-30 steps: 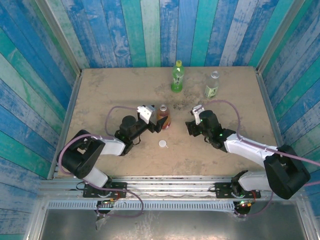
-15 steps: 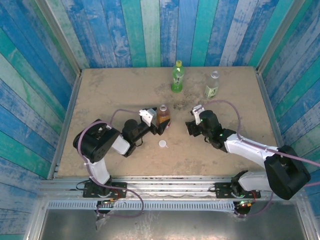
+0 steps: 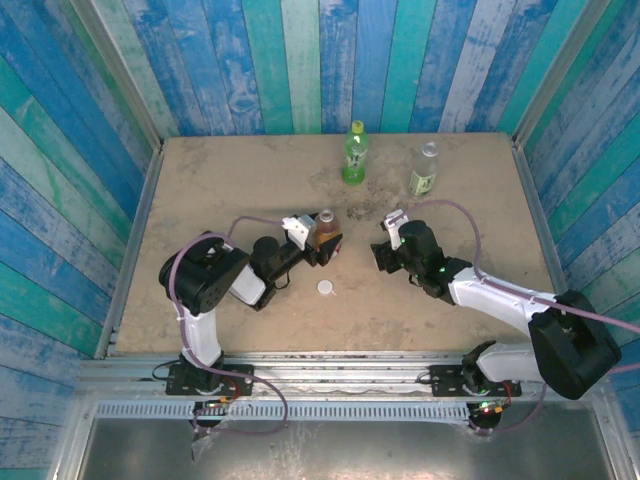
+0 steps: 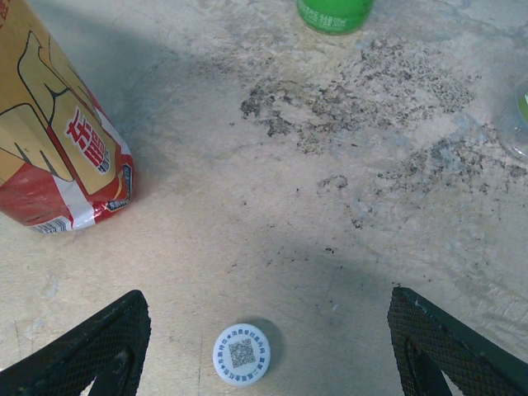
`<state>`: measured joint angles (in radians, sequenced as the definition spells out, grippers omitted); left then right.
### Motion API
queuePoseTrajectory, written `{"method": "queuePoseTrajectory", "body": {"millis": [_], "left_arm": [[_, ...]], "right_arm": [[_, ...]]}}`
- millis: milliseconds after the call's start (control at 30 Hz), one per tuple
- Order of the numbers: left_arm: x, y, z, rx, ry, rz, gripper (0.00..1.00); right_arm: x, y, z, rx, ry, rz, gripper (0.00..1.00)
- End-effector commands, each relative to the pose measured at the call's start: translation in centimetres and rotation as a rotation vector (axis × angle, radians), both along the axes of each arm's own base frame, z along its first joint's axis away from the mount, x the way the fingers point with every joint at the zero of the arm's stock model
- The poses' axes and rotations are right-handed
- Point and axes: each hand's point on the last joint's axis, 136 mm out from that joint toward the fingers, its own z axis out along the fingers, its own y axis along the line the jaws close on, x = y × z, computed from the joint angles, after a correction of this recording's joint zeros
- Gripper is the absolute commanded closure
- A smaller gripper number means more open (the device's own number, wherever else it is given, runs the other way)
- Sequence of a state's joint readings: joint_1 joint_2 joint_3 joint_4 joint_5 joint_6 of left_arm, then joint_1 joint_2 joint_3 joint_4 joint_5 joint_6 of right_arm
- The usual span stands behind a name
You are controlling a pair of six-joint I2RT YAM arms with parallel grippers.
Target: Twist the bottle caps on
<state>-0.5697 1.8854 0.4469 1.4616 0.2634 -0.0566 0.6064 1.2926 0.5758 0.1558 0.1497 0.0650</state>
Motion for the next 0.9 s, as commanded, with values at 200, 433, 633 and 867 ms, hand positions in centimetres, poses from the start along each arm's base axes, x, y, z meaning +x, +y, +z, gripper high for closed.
{"method": "queuePoseTrajectory", "body": {"millis": [200, 433, 633, 867], "left_arm": [[0.2, -0.5, -0.2, -0.001, -0.012, -0.015, 0.25], [-0.2, -0.7, -0.7, 0.056, -0.021, -0.043, 0.34], [-1.8, -1.9, -0.1, 0.059, -0.023, -0.154, 0.37], [-3.9, -2.8, 0.3, 0.055, -0.018, -0.279, 0.41]], "right_arm": [[0.0, 0.0, 0.7, -0.006, -0.007, 0.005, 0.22], [0.0, -0.3, 1.7, 0.018, -0.046, -0.008, 0.19], [0.1, -1.4, 3.5, 0.107, -0.097, -0.103, 0.03], [-0.6, -1.4, 3.7, 0.102, -0.085, -0.080, 0.00]]}}
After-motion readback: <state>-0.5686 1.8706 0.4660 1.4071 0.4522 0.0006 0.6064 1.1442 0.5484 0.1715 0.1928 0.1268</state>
